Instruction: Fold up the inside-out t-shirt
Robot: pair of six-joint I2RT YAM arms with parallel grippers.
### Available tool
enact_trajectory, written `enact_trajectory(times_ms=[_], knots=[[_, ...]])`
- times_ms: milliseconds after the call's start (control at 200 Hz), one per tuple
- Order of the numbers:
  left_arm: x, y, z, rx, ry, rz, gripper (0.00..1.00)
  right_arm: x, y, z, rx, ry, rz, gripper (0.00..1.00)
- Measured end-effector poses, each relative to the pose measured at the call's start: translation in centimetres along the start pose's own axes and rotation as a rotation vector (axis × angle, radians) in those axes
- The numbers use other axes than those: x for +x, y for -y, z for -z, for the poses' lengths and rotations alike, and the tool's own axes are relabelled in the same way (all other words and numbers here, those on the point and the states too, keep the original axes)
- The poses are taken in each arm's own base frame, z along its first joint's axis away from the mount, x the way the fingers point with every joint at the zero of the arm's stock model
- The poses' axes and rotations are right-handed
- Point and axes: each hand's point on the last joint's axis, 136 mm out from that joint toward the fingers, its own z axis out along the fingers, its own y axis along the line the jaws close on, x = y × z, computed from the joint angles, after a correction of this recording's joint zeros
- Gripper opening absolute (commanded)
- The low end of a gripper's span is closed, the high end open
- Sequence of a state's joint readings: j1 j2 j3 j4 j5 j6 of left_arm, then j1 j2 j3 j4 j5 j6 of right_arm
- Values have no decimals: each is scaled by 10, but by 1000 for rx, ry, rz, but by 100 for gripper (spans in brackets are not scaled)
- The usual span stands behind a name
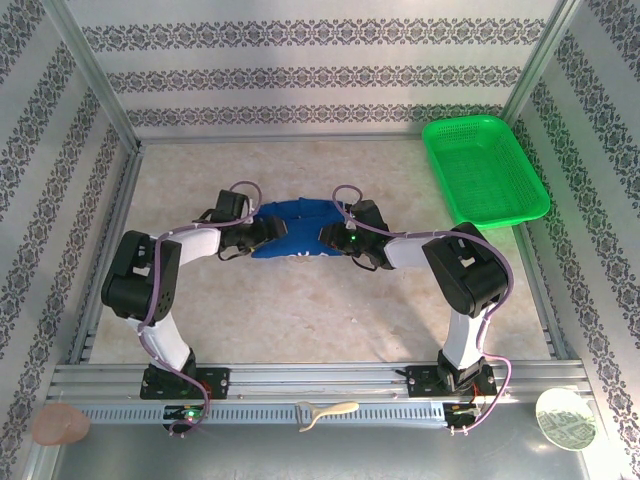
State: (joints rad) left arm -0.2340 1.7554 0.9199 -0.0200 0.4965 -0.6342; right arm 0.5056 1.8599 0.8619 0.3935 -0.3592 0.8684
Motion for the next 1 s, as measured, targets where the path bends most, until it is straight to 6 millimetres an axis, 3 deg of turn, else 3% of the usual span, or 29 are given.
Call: enact_trajectory(times_ms=[110, 150, 245, 370, 530, 679, 774, 879, 999], knots=[[4, -2, -1, -16, -11, -1, 74, 1, 1, 0, 3, 0, -1, 31], [4, -3, -1, -22, -8, -2, 63, 0, 1, 0, 2, 1, -1, 31], [3, -7, -1, -39, 0, 1, 25, 0, 1, 0, 1, 2, -4, 31], [2, -10, -1, -52, 10, 5, 0, -2, 2, 4, -1, 10, -20, 34], [-17, -19, 7, -73, 35, 0, 0, -14, -18, 39, -49, 55, -14, 43], [-57, -43, 26, -133, 68, -6, 0, -35, -64, 106, -159, 176, 40, 49], [-88, -66, 43, -192, 91, -12, 0, -37, -83, 147, -203, 239, 83, 53], [-119, -94, 65, -262, 107, -17, 0, -28, -87, 180, -203, 277, 116, 56], [-154, -122, 83, -339, 120, -35, 0, -13, -77, 210, -163, 308, 135, 59]])
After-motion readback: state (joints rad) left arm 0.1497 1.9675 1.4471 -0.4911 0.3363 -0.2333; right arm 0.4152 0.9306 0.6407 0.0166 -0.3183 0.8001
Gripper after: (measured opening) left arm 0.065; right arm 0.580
